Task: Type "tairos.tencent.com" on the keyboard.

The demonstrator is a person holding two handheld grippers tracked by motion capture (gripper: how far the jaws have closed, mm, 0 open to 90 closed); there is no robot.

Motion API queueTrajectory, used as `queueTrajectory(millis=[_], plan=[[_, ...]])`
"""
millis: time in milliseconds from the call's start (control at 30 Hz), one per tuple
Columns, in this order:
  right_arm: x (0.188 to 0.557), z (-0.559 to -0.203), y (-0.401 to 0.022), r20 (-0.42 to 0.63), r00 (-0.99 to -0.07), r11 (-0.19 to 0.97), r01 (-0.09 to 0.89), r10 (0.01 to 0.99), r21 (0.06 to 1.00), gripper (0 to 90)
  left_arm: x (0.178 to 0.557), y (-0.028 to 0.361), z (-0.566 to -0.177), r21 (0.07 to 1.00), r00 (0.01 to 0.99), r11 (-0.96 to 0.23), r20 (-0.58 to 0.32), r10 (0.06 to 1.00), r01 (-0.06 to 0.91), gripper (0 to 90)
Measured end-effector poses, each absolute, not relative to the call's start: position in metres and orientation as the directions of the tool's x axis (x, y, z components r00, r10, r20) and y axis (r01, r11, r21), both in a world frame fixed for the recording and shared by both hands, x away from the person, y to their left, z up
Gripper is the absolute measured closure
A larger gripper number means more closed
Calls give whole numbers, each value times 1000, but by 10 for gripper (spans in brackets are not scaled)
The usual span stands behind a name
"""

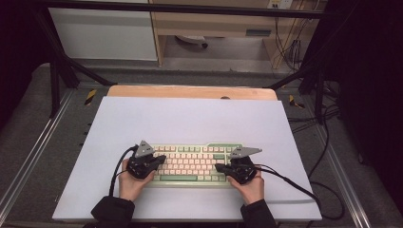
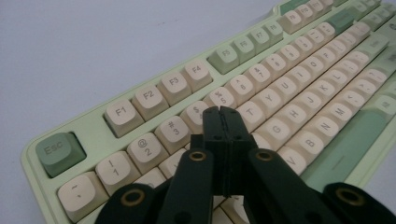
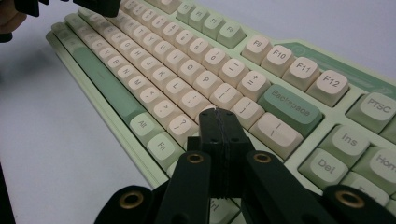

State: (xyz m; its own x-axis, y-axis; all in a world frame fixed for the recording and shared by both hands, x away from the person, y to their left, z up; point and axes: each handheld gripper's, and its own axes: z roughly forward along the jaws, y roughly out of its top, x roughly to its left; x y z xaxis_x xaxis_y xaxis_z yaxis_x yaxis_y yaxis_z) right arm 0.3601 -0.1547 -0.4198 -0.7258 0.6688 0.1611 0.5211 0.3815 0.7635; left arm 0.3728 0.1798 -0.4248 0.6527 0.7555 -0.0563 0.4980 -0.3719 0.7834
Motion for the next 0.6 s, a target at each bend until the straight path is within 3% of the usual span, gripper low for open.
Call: queueTrajectory(millis=[600], plan=[[360, -419, -155, 166, -724, 379, 525, 669, 762, 900, 375, 179, -432, 767, 652, -391, -46, 757, 509, 900]])
